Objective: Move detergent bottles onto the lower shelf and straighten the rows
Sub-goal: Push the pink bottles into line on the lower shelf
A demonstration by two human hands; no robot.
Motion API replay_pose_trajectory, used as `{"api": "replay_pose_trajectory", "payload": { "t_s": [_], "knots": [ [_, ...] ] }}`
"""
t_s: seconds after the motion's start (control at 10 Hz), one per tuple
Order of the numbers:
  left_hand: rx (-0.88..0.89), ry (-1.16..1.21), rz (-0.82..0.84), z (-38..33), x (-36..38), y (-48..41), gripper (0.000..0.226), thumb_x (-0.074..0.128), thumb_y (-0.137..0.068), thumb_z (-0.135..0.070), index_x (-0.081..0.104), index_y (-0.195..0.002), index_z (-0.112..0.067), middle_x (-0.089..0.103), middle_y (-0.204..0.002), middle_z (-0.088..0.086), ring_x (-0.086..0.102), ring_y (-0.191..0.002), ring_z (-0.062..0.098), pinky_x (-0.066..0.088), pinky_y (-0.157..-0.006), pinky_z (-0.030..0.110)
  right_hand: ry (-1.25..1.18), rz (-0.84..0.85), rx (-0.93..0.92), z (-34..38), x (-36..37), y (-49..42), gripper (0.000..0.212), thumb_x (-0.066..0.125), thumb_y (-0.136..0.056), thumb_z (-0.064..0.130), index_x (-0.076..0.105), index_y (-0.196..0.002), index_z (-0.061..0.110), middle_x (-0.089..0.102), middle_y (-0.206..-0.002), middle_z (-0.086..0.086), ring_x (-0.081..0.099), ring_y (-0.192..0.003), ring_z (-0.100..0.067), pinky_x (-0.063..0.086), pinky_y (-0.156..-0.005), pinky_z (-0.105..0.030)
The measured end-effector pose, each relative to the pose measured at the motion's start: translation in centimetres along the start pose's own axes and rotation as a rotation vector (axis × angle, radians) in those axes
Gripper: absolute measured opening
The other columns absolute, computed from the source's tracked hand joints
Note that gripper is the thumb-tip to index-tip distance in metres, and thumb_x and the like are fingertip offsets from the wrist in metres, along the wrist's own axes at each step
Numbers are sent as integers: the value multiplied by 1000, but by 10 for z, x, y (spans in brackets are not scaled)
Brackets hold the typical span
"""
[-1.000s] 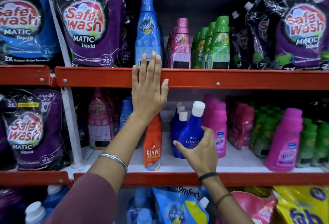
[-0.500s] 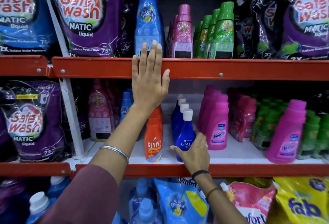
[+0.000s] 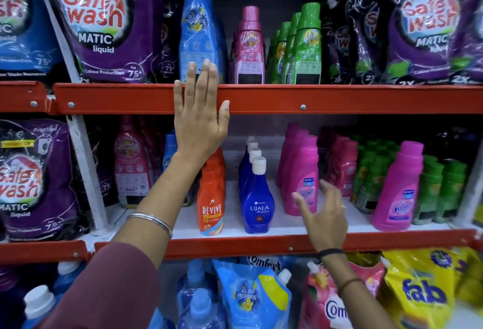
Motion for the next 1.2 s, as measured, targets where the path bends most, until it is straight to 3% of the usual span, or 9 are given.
{"api": "replay_pose_trajectory", "payload": {
  "t_s": [0.1, 0.3, 0.5, 0.6, 0.8, 1.2],
  "knots": [
    [-6, 0, 3, -1, 0, 1, 59, 30, -102, -36, 20, -151, -7, 23, -159, 10, 14, -148, 29, -7, -120, 39, -16, -176, 17, -32, -27, -32, 59, 69, -78, 37, 47, -122, 4, 54, -123, -20, 50, -114, -33, 42, -93, -41],
    [-11, -10, 8, 0, -1, 0, 60, 30, -102, -36, 18, -152, -6, 21, -160, 10, 12, -149, 29, -11, -120, 37, 40, -376, 154, -83, -63, -84, 71, 67, -78, 32, 33, -133, 2, 40, -135, -26, 37, -126, -37, 31, -101, -45],
    [-9, -15, -2, 1, -1, 0, 59, 30, -102, -36, 17, -152, -6, 22, -160, 11, 13, -148, 30, -11, -120, 36, 61, -240, 302, -110, -71, -105, 80, 67, -80, 26, 21, -139, -1, 35, -140, -30, 36, -127, -44, 34, -100, -53],
    [-5, -16, -13, 0, 0, 0, 59, 30, -102, -36, 17, -151, -6, 23, -159, 11, 13, -148, 31, -10, -120, 37, 22, -254, 306, -112, -75, -107, 77, 66, -81, 23, 22, -140, 0, 37, -140, -28, 39, -126, -44, 36, -100, -52],
    [-6, -10, -18, 1, 0, 0, 59, 29, -102, -36, 17, -151, -6, 23, -159, 11, 13, -148, 31, -7, -120, 39, 132, -265, 280, -101, -89, -112, 63, 74, -71, 25, 43, -121, 0, 52, -117, -27, 54, -103, -44, 44, -81, -51],
    [-3, -10, -20, 2, 2, 1, 59, 28, -102, -37, 20, -151, -4, 24, -159, 11, 15, -148, 31, -8, -120, 37, 97, -254, 140, -22, -80, -96, 60, 76, -65, 45, 49, -101, 6, 61, -102, -21, 59, -90, -40, 45, -71, -45]
  ]
}}
Point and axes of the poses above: each hand's wrist, its own y-axis away from the middle knuckle, its own x-axis out of the palm, z = x × y, the point moved 2 cm from there along -y, towards the middle knuckle
